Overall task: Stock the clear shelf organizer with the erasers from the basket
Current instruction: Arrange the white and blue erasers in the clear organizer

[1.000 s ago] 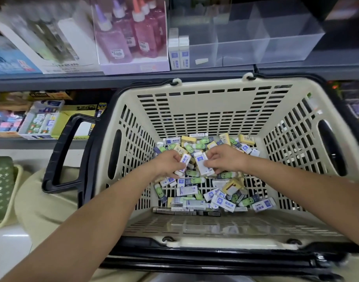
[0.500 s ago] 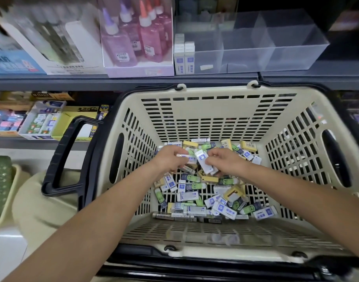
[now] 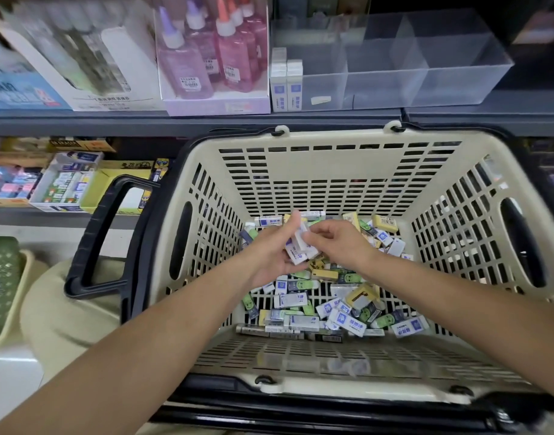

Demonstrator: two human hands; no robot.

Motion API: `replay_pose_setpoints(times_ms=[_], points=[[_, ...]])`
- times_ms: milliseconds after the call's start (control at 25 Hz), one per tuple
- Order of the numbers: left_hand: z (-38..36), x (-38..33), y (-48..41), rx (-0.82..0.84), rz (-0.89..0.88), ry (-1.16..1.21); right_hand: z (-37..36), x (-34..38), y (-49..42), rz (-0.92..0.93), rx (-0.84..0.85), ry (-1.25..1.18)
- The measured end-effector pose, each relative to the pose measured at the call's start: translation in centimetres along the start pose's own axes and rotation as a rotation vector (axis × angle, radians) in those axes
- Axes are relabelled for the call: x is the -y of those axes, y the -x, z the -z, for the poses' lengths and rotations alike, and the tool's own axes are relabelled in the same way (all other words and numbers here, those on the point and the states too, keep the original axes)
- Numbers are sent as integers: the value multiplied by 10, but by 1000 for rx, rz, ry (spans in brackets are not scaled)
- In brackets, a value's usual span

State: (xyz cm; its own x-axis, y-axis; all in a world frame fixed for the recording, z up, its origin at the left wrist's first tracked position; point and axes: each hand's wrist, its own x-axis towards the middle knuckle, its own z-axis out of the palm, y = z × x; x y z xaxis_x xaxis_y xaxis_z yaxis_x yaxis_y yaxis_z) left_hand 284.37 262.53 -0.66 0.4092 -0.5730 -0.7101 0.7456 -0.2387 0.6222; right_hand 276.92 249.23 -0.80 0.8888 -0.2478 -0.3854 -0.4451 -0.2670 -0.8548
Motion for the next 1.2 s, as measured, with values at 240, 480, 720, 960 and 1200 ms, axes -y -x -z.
replay_pose_setpoints(times_ms=[240,480,720,960,1200], points=[[27,-12,-5,-164,95,-80,-2,-1,-6,38,123,43],[56,-10,-8,-254,222,-163,-38,-29,-2,204,461,870],[62,-7,-12,-205,279,-256,-51,-35,-2,112,469,1076],[50,-7,-6,-99,299,-183,-26,-18,-12,-174,169,100],[55,-9,-12,-133,173,-153,-26,-10,-20,-164,181,-188]])
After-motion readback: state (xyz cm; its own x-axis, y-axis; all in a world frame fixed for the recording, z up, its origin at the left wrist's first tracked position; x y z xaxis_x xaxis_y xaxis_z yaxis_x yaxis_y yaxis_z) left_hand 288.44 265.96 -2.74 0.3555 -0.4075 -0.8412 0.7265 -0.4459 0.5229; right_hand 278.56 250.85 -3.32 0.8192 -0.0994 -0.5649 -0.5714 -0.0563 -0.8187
